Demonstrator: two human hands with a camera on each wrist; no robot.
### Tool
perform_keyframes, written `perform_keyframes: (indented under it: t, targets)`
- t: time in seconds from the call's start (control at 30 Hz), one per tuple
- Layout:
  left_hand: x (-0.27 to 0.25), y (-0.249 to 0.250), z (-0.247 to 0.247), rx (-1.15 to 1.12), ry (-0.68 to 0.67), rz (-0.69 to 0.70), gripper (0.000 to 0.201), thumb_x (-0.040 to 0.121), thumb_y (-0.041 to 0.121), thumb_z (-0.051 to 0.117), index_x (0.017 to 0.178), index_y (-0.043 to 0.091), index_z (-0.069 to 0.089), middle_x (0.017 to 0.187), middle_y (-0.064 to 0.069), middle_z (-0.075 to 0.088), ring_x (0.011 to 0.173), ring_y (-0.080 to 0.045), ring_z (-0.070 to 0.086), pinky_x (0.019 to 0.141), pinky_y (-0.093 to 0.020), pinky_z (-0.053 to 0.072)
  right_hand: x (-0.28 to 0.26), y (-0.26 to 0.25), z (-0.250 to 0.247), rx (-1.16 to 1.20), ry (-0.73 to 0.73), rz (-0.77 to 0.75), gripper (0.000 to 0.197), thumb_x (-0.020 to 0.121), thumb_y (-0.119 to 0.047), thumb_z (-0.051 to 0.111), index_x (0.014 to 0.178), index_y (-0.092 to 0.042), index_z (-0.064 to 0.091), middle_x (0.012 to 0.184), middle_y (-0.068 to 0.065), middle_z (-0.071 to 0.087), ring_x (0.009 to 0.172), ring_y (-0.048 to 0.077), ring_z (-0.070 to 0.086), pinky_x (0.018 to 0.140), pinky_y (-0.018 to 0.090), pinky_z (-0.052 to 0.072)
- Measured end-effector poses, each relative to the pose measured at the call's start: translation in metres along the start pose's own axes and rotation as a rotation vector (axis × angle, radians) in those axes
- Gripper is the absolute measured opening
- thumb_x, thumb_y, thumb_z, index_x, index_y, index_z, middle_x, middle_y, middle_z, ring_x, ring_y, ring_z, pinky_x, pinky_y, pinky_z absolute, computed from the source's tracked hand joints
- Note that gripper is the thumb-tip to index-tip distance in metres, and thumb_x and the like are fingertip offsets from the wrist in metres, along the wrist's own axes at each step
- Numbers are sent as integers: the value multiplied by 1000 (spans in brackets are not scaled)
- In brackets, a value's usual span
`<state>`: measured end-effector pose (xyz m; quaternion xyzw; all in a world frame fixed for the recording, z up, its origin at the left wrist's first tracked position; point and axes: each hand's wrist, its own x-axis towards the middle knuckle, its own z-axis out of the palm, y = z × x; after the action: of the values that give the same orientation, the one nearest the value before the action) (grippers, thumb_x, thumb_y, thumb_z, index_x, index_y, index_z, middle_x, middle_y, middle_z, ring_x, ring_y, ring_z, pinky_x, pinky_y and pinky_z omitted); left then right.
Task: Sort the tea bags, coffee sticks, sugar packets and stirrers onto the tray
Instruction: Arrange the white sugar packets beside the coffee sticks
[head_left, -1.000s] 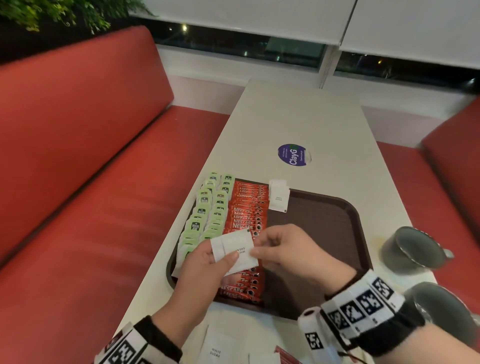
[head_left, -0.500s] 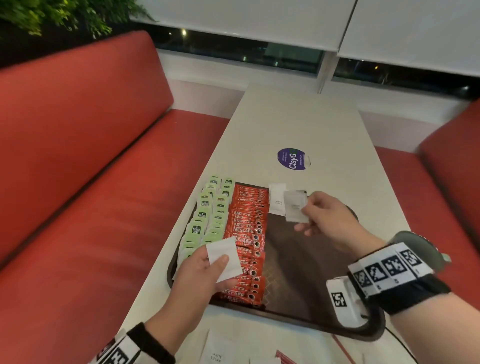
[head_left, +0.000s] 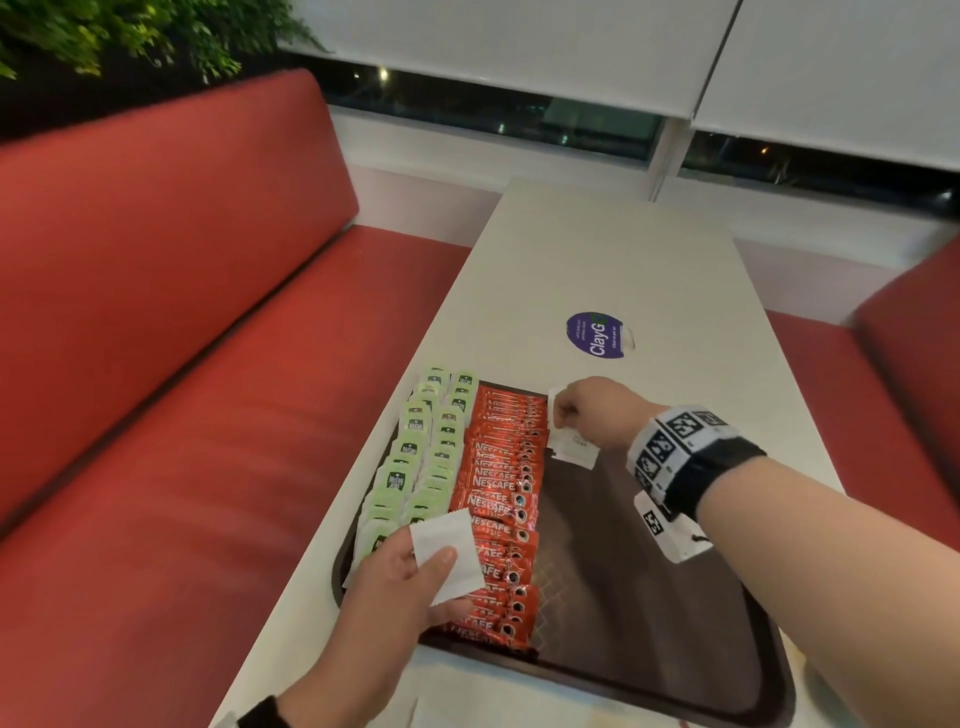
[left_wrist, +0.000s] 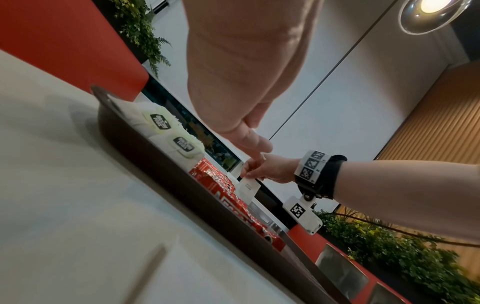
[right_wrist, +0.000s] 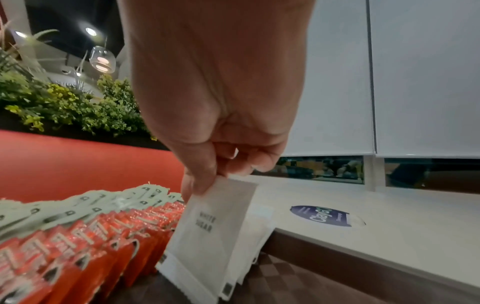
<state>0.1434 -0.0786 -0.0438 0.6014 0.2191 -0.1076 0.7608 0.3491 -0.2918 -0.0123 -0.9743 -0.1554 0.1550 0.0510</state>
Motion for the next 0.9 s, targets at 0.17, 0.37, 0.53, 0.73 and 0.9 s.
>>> perform_keyframes:
  t: [0.17, 0.37, 0.53, 0.73, 0.9]
  targets:
    - [5, -2, -6, -20, 15, -20, 25, 90, 5, 60, 110, 19, 64, 100, -7, 73, 93, -27, 69, 60, -32, 57, 19, -6, 3, -81, -24, 28, 21, 86, 0, 51, 85, -20, 58, 91, -1, 61, 89, 20, 58, 67, 23, 41]
    - [3, -1, -6, -49, 3, -16, 22, 91, 5, 58, 106, 20, 65, 100, -5, 73, 95, -26, 68, 60, -32, 58, 24, -4, 9, -33, 33, 40, 15, 88, -2, 49, 87, -16, 55, 91, 4, 61, 85, 22, 59, 66, 25, 43]
    - [1, 2, -2, -1, -29, -5, 26, 91, 5, 58, 113, 20, 62, 104, -3, 71, 97, -24, 67, 66, -33, 58, 19, -7, 8, 4, 120, 32, 16, 93, -5, 48, 102, -13, 58, 106, 7, 61, 94, 24, 57, 77, 29, 44]
    - [-5, 12, 2, 3, -62, 6, 29, 92, 2, 55, 113, 21, 62, 98, 0, 73, 93, -20, 69, 66, -30, 57, -47, -48, -2, 414, 261, -94, 7, 93, -26, 57, 90, -21, 62, 94, -6, 64, 79, 7, 56, 66, 17, 39]
    - [-12, 18, 16, 2, -87, 28, 28, 93, 1, 54, 110, 20, 62, 97, 1, 73, 91, -18, 69, 65, -27, 57, -120, -79, 20, 651, -32, -112, 8, 83, -34, 70, 80, -27, 68, 73, -12, 65, 66, 1, 58, 67, 19, 46]
